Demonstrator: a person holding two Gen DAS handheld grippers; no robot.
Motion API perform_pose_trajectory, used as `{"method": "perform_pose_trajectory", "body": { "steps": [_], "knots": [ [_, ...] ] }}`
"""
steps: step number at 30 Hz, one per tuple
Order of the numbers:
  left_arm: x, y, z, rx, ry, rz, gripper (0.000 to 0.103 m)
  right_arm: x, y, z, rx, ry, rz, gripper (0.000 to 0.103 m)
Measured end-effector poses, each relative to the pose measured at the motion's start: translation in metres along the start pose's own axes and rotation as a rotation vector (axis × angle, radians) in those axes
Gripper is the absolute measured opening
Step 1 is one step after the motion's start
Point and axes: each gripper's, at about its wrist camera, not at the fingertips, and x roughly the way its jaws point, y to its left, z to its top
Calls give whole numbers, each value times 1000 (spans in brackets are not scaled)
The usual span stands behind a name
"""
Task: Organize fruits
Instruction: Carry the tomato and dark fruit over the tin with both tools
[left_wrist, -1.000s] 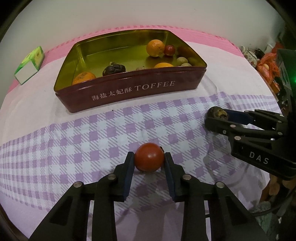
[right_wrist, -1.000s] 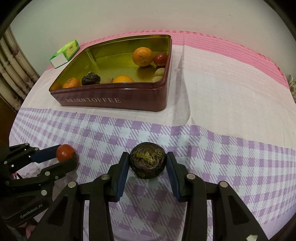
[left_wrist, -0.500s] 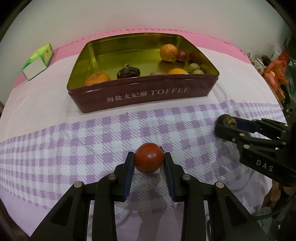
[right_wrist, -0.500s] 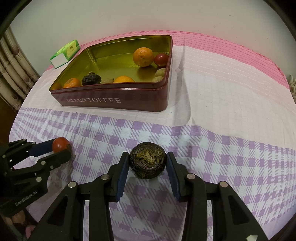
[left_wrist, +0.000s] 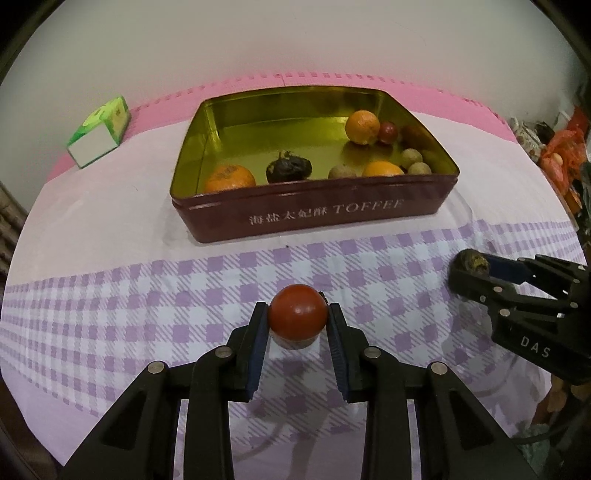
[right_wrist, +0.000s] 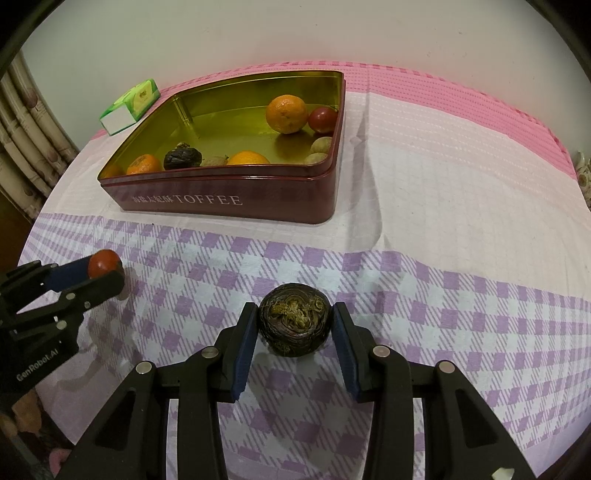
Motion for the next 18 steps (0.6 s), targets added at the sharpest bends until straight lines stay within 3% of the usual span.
{"method": "perform_pose_trajectory", "body": {
  "steps": [18],
  "knots": [
    [-12, 8, 20, -16, -66, 23, 33, 0, 0, 0, 0, -4, 1, 38]
  ]
}}
